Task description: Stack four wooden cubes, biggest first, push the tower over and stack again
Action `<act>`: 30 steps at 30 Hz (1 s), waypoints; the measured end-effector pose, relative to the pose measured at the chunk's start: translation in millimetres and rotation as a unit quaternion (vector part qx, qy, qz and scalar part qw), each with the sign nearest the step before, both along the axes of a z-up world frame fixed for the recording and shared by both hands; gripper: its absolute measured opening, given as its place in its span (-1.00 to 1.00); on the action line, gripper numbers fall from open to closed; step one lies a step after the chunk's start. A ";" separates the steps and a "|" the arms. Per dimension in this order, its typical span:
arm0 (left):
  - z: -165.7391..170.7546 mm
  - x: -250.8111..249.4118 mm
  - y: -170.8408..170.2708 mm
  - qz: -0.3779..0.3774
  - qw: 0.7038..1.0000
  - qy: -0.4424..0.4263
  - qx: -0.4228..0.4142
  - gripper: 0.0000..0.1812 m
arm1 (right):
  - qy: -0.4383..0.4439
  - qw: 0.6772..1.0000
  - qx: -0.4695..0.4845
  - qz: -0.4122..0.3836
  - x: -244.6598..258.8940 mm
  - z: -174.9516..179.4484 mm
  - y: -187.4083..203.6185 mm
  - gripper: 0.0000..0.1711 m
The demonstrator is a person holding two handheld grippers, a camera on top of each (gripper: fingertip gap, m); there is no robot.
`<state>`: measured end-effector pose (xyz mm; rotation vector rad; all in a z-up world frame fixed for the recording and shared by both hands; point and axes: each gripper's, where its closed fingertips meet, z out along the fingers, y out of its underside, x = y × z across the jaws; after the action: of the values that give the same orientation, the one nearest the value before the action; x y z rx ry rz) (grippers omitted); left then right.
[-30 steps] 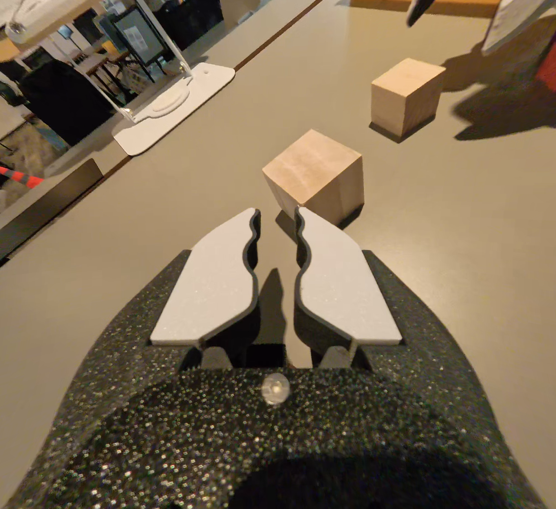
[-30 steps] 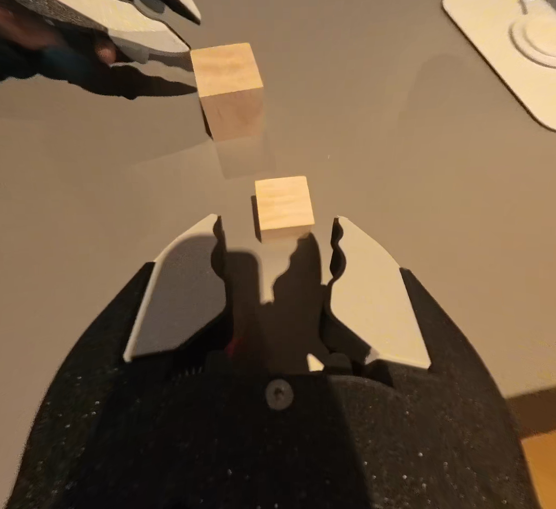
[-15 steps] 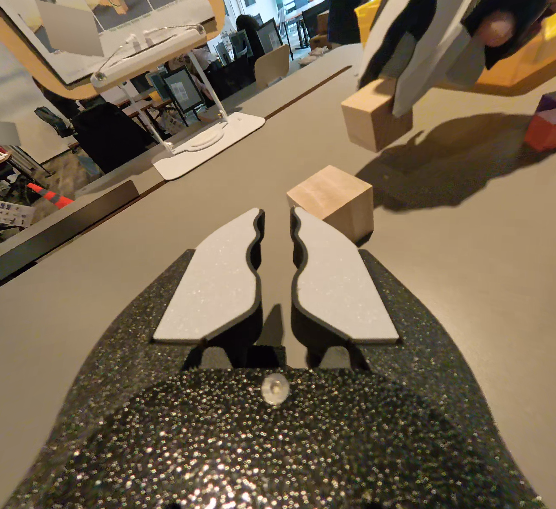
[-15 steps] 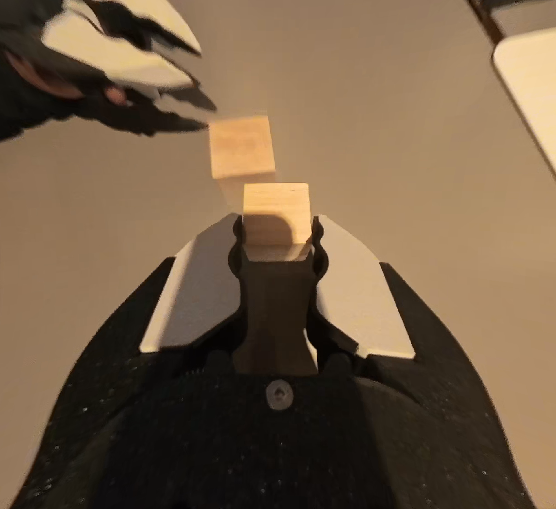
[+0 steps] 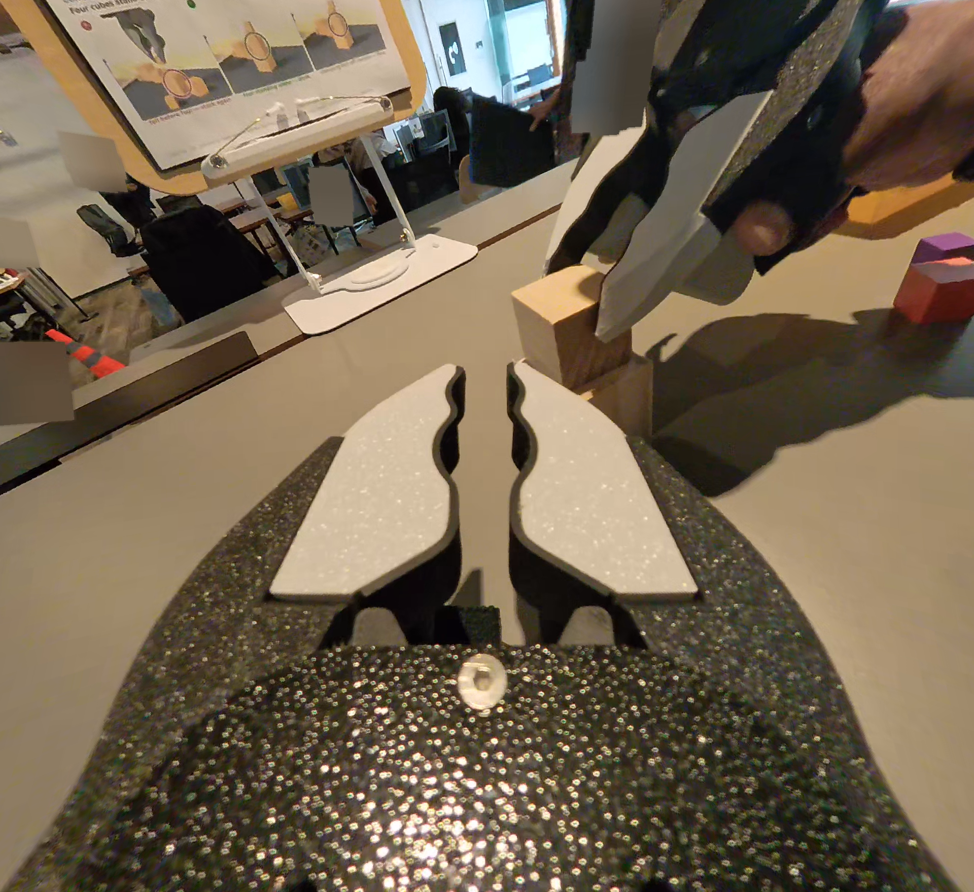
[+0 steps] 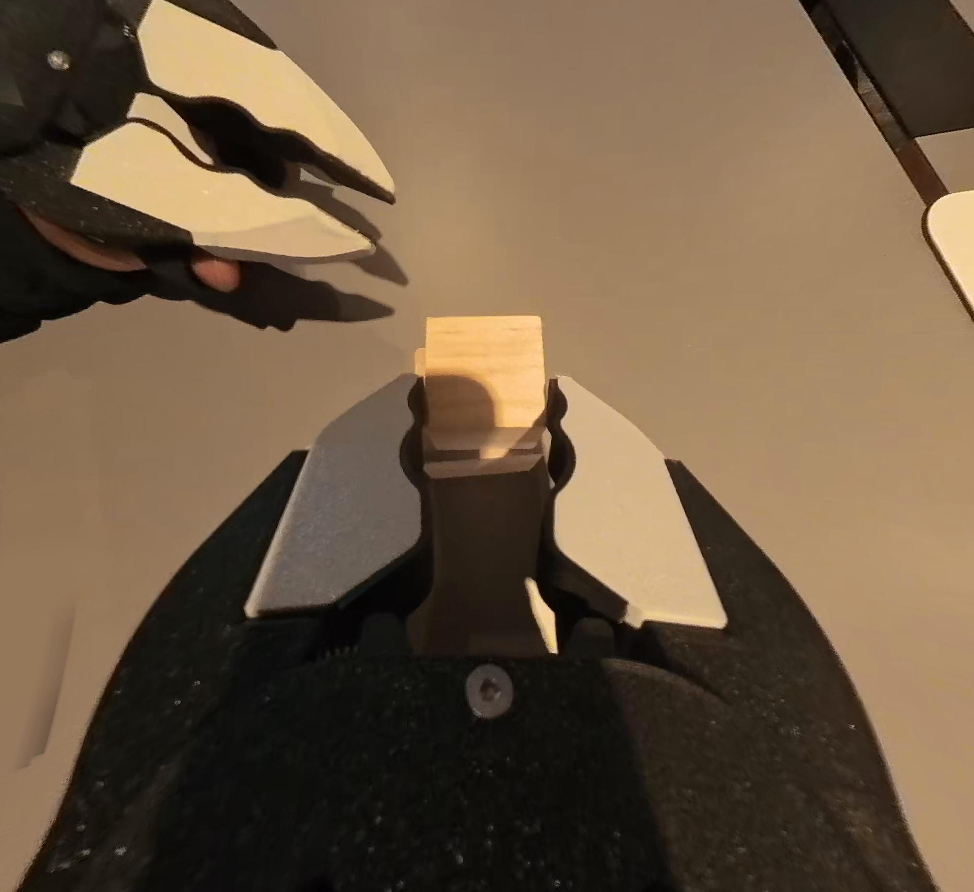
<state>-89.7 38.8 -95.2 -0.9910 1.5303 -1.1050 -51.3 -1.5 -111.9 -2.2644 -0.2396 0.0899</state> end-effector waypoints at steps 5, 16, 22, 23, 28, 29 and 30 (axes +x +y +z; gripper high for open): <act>-2.8 1.3 -1.4 -0.004 1.000 0.009 0.004 -0.84 | -0.003 1.000 -0.002 0.006 -0.1 0.1 -1.4 -0.48; -3.3 0.5 -3.1 -0.010 1.000 0.011 0.003 -0.85 | -0.004 1.000 -0.007 0.008 -0.3 0.0 1.0 -0.48; -3.7 0.3 -4.2 -0.016 1.000 0.013 0.002 -0.85 | -0.010 1.000 -0.005 0.006 0.4 0.3 0.7 -0.48; -4.0 0.4 -4.3 -0.016 1.000 0.014 0.002 -0.85 | -0.015 1.000 -0.003 0.005 1.3 0.6 0.1 -0.43; -4.2 0.2 -4.8 -0.019 1.000 0.016 0.000 -0.85 | -0.003 1.000 0.016 -0.003 2.4 7.9 -12.6 -0.28; -4.8 0.5 -4.7 -0.019 1.000 0.019 0.000 -0.85 | 0.001 1.000 0.020 -0.008 2.5 9.3 -17.5 -0.28; -5.7 1.0 -4.8 -0.019 1.000 0.022 0.000 -0.85 | 0.004 1.000 0.023 -0.013 2.5 9.5 -23.4 -0.29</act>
<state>-88.7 34.0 -100.8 -0.9958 1.5901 -1.1151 -48.8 -24.9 -102.3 -2.2201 -0.2051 0.0794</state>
